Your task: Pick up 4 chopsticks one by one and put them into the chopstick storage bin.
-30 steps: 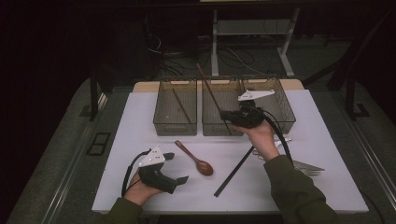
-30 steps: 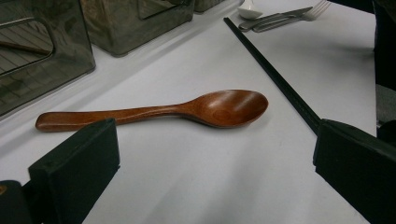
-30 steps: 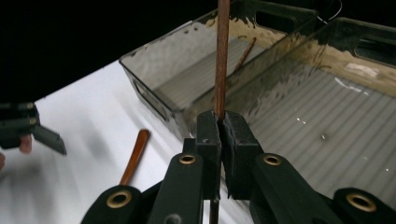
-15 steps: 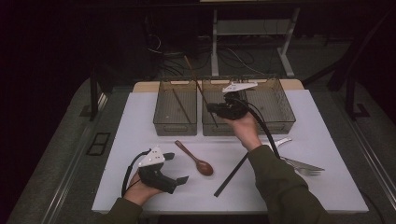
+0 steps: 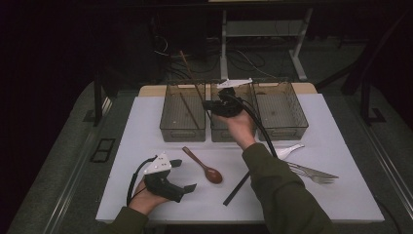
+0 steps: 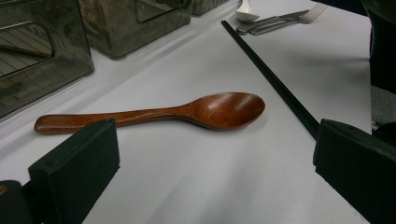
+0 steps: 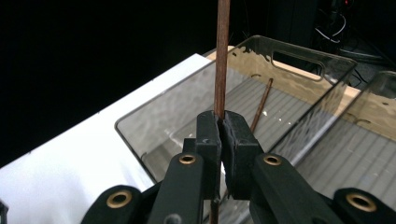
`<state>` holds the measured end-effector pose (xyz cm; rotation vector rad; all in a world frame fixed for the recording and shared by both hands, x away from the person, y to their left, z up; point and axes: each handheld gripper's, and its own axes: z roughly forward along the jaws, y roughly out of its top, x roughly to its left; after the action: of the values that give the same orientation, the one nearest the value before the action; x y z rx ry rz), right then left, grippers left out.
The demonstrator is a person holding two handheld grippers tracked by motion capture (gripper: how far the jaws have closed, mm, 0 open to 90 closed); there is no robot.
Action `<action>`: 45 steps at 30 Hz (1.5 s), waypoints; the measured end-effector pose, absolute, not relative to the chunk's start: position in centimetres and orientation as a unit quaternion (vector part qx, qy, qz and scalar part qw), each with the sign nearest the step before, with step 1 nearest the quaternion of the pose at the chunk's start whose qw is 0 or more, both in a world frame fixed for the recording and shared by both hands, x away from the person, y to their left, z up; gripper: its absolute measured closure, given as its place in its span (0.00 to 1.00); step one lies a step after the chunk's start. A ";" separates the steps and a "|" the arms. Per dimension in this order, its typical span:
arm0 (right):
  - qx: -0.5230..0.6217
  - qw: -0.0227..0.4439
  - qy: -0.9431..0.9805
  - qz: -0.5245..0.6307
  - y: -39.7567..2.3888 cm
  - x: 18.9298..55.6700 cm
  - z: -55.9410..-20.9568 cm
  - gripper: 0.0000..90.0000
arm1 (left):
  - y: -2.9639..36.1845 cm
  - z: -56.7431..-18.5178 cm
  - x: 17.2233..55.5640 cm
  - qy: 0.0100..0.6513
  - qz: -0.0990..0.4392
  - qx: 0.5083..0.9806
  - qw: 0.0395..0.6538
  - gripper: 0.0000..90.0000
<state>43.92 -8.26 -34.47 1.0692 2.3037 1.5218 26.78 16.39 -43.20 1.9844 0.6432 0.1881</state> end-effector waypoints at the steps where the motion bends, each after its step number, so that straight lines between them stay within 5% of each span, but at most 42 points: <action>1: 0.360 0.090 0.775 0.512 -8.0 44.1 -34.5 0.94 | 16.4 -43.2 26.8 0.265 0.078 0.820 0.501 0.00; 45: 0.376 0.067 0.830 0.406 -2.1 46.7 -39.0 0.91 | 16.4 -43.2 26.7 0.261 0.075 0.823 0.499 0.00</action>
<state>46.74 -2.09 -39.05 1.1345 2.5037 1.2229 26.74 16.40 -43.21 1.9911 0.6312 0.1813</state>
